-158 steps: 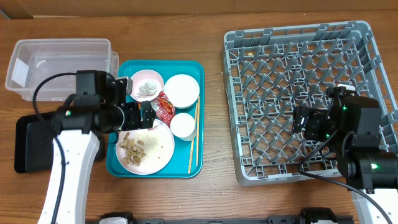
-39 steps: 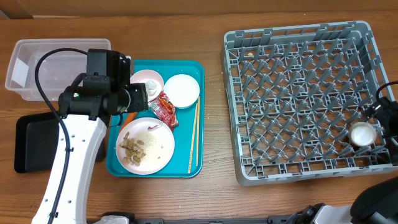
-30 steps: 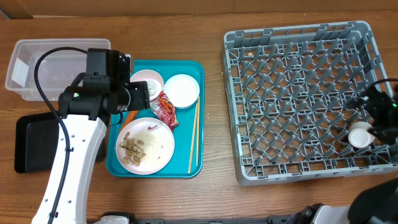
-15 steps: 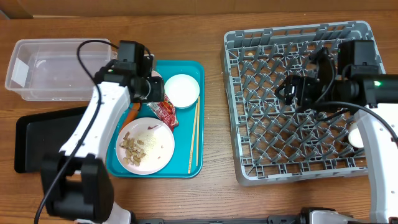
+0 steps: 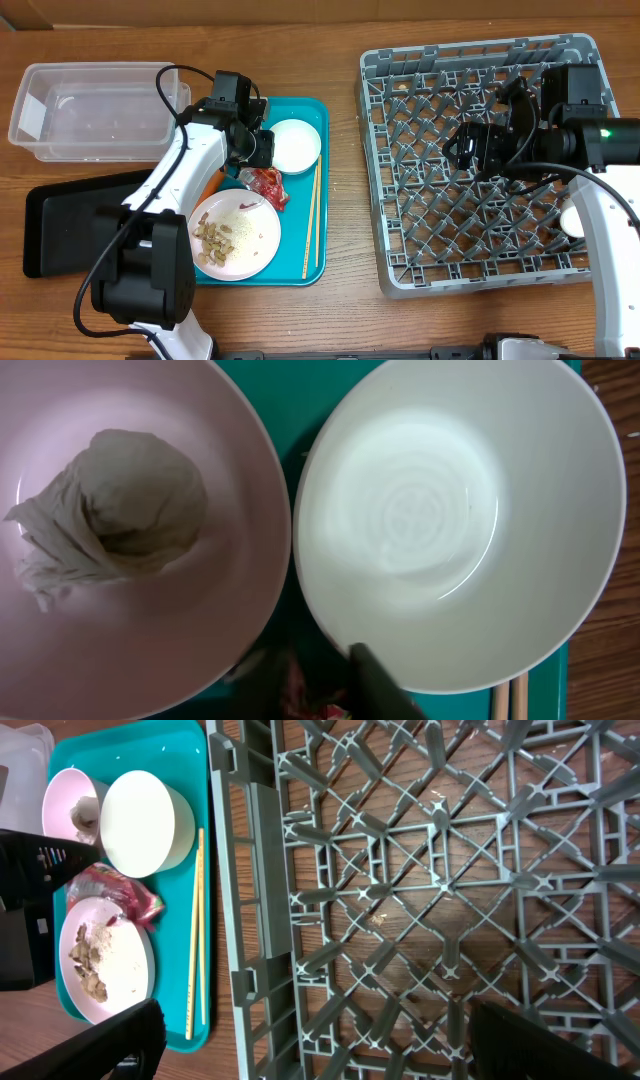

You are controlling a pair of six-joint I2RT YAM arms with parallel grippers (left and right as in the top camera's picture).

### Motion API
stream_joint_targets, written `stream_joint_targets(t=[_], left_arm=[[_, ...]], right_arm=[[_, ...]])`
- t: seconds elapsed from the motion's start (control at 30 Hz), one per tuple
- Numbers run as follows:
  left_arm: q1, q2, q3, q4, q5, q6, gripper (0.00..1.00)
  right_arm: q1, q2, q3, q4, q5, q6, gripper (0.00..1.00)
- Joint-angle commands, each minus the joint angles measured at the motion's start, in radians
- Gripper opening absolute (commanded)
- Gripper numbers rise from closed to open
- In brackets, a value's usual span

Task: Sort waste into correct bins and load items into the dishwasher
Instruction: 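Grasp the red snack wrapper with the left gripper and lift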

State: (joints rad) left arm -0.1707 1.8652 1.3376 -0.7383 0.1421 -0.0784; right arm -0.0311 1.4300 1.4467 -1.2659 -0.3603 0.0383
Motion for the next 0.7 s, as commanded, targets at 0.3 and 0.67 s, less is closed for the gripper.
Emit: stream_joint_targets(t=[0.3, 0.67], left_arm=[[0.002, -0.070, 0.213, -0.221, -0.129, 0.015, 0.04], [0.189, -0.124, 0.423, -0.180, -0.394, -0.010, 0.04]], right_arm=[[0.002, -0.001, 0.013, -0.019, 0.053, -0.009, 1.00], [0.002, -0.001, 0.013, -0.022, 0.054, -0.010, 1.00]])
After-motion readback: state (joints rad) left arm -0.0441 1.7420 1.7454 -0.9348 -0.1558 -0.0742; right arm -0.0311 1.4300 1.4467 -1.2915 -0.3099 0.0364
